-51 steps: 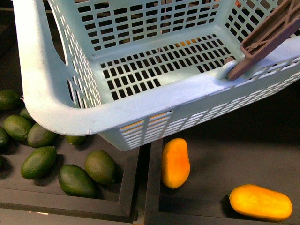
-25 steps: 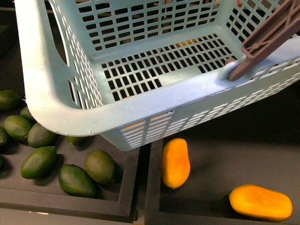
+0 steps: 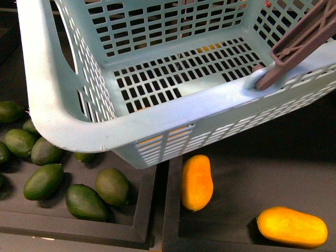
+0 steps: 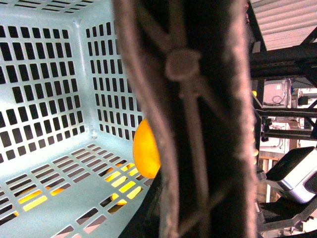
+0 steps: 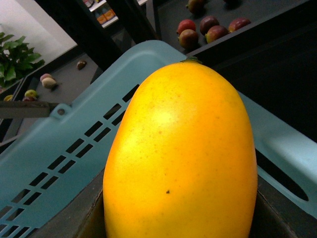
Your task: Pick lemon and mango into basket
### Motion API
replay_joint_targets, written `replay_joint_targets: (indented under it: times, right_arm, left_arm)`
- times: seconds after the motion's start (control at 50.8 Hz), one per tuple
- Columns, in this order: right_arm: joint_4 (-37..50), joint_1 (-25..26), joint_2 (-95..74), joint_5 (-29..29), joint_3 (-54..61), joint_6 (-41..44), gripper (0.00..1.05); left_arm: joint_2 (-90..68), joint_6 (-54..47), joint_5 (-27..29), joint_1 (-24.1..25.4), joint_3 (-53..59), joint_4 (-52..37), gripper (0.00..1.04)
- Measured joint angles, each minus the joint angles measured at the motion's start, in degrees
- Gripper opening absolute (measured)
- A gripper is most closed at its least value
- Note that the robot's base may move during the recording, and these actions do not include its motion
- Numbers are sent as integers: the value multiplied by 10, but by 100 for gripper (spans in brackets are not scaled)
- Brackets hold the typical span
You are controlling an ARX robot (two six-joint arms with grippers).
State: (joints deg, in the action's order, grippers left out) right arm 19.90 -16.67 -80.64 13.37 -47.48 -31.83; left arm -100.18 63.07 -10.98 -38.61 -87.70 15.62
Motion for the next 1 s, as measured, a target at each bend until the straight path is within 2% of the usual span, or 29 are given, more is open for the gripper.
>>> replay_joint_targets:
  times: [0.275, 0.374, 0.492, 0.61, 0.688, 0.787, 0.846, 0.905, 1.003]
  right_arm:
    - [-15, 16, 40, 10, 4, -1, 96]
    - [-33, 35, 88, 37, 21, -1, 96]
    - [58, 71, 171, -36, 111, 122, 80]
    - [59, 99, 283, -71, 213, 247, 60]
    - [67, 110, 324, -76, 256, 278, 48]
    - [77, 120, 356, -88, 306, 301, 27]
    - [78, 147, 374, -128, 329, 306, 15]
    - [80, 162, 394, -130, 348, 309, 2]
    - [80, 164, 425, -132, 375, 313, 2]
  left_arm:
    - [0, 0, 0, 0, 0, 0, 5]
    - [0, 0, -3, 0, 3, 0, 5]
    - [0, -1, 2, 0, 4, 0, 5]
    - [0, -1, 3, 0, 4, 0, 5]
    - [0, -1, 3, 0, 4, 0, 5]
    - [0, -1, 0, 0, 4, 0, 5]
    - [0, 3, -7, 0, 4, 0, 5]
    - [0, 3, -5, 0, 4, 0, 5]
    - [0, 1, 3, 0, 4, 0, 5]
